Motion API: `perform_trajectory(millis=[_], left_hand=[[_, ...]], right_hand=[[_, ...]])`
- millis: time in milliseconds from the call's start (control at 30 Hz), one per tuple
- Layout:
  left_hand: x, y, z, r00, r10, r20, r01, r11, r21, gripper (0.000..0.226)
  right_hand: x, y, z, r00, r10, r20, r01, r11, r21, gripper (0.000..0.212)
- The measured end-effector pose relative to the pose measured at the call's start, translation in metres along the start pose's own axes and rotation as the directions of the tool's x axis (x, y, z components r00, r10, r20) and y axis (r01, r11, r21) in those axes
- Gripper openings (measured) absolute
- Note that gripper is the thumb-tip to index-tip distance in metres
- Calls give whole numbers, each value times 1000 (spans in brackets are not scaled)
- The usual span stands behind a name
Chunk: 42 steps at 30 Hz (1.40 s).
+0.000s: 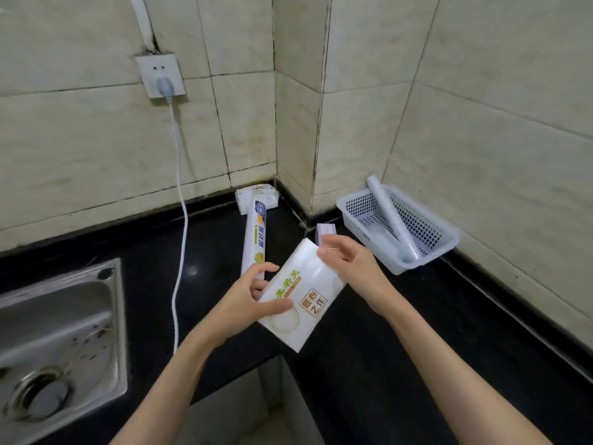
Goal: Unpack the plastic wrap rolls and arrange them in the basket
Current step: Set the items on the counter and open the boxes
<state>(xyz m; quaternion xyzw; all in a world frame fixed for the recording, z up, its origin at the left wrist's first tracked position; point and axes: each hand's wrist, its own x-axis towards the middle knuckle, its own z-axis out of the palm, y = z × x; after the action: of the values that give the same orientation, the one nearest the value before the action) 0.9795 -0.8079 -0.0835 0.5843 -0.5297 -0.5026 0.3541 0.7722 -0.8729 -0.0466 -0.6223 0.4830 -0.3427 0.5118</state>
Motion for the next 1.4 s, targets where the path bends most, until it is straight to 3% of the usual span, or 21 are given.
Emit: perform_trajectory(millis=[200,367,567,700,967,1067,1267,1333,1400], left_hand=[[90,-22,-23,966,-162,-202,113,966,-235,35],[201,-34,-43,935,-276,-222,187,917,-353,42],[316,-61,-55,927,-308,-213,320,947,22,37],[359,-74,-66,938,-290,-191,327,923,203,29],[381,-88,-79,969,-185,-162,213,960,182,31],[371,-87,-79,978,-181,-108,199,962,189,35],[335,-70,-74,973,-193,-130,216,956,198,41],[319,-65,-65,977,-148,-151,175,966,189,37],[308,-63,-50,982,-120,-144,147,969,196,33]], right_hand=[[87,34,19,995,61,-74,-69,992,-109,42],[177,67,42,975,221,-15,-222,975,-14,52],[285,105,57,946,314,-79,-323,932,-162,51],[331,126,62,937,335,-101,-349,915,-201,49],[360,147,71,939,340,-46,-342,914,-218,50],[351,146,71,948,318,-35,-315,909,-274,49],[301,132,53,934,349,-74,-356,907,-224,43],[276,130,43,940,309,-143,-335,913,-234,39],[254,134,31,927,210,-310,-323,866,-381,34]])
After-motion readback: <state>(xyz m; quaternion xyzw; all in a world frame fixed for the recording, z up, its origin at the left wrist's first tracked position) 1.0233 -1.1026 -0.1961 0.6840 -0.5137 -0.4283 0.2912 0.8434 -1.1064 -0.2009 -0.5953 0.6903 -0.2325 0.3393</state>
